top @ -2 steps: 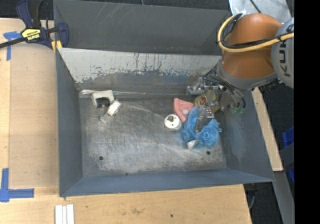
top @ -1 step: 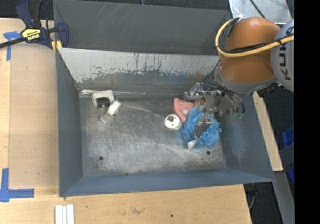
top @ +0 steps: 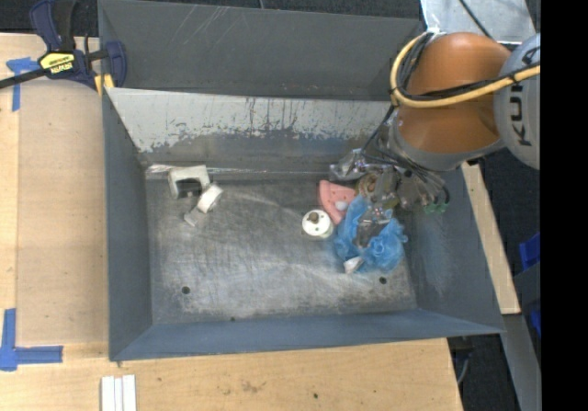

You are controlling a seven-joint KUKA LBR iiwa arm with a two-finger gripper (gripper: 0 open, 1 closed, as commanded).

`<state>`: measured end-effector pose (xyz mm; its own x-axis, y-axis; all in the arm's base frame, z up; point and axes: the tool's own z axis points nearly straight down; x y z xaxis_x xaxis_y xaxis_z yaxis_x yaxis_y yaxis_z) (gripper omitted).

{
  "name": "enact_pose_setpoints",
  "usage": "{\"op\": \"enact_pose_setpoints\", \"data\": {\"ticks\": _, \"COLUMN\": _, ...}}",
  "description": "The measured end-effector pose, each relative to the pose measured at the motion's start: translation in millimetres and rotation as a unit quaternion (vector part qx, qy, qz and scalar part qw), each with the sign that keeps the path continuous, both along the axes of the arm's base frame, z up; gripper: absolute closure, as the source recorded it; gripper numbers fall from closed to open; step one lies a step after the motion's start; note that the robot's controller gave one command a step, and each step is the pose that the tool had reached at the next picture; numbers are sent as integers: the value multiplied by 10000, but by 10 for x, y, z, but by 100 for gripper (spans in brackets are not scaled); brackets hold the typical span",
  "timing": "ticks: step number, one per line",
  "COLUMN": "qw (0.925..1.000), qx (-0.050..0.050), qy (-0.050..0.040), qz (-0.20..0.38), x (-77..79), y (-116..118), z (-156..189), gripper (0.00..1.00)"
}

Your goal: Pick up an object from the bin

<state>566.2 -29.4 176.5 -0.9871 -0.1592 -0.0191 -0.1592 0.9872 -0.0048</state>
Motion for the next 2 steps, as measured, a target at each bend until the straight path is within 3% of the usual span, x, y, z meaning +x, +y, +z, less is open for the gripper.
{"op": "enact_pose_setpoints", "data": {"ticks": 1, "qw": 9898, "qx": -14, "qy": 68, "qz": 1421, "x": 134, "y": 122, "z": -634, "gripper": 0}}
{"op": "enact_pose_setpoints", "data": {"ticks": 2, "qw": 9958, "qx": 3, "qy": 63, "qz": 915, "x": 144, "y": 168, "z": -1020, "gripper": 100}}
